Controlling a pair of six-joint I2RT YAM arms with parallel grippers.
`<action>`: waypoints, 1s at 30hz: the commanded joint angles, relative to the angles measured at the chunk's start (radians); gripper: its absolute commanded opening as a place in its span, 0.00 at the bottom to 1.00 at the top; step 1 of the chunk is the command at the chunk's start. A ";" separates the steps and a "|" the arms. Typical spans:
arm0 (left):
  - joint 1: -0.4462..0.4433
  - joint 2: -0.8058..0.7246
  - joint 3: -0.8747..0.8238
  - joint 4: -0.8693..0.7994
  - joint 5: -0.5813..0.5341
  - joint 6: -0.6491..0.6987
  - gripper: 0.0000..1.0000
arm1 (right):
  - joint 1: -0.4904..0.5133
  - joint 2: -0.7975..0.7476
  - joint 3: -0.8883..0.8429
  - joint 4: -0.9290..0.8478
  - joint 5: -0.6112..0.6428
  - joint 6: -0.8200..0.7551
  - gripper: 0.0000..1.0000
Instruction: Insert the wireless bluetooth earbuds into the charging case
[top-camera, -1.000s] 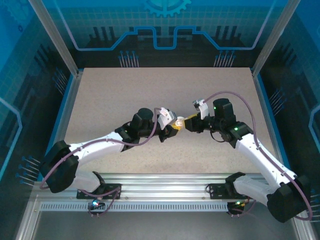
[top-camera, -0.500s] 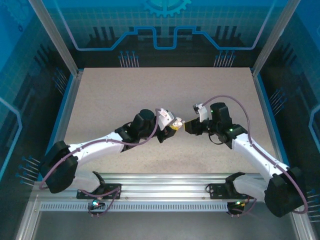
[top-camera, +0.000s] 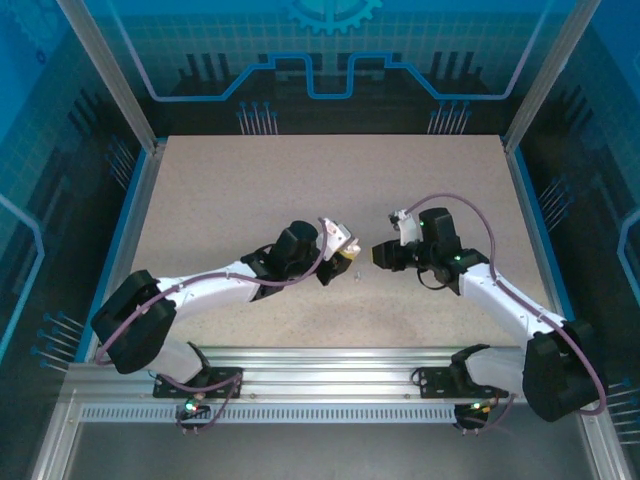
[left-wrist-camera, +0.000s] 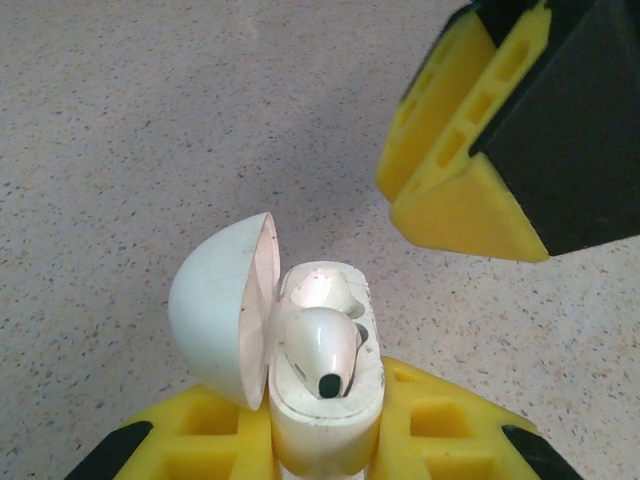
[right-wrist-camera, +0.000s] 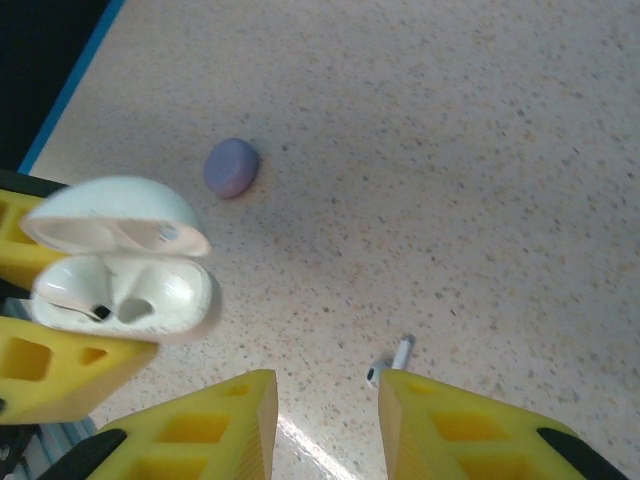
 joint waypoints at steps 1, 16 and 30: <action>0.017 -0.009 0.023 -0.022 -0.028 -0.035 0.16 | -0.008 0.016 0.032 -0.124 0.074 0.038 0.33; 0.107 -0.201 -0.077 -0.098 -0.086 -0.114 0.16 | 0.120 0.282 0.275 -0.415 0.238 0.231 0.37; 0.166 -0.346 -0.140 -0.132 -0.100 -0.100 0.16 | 0.177 0.608 0.460 -0.429 0.223 0.291 0.37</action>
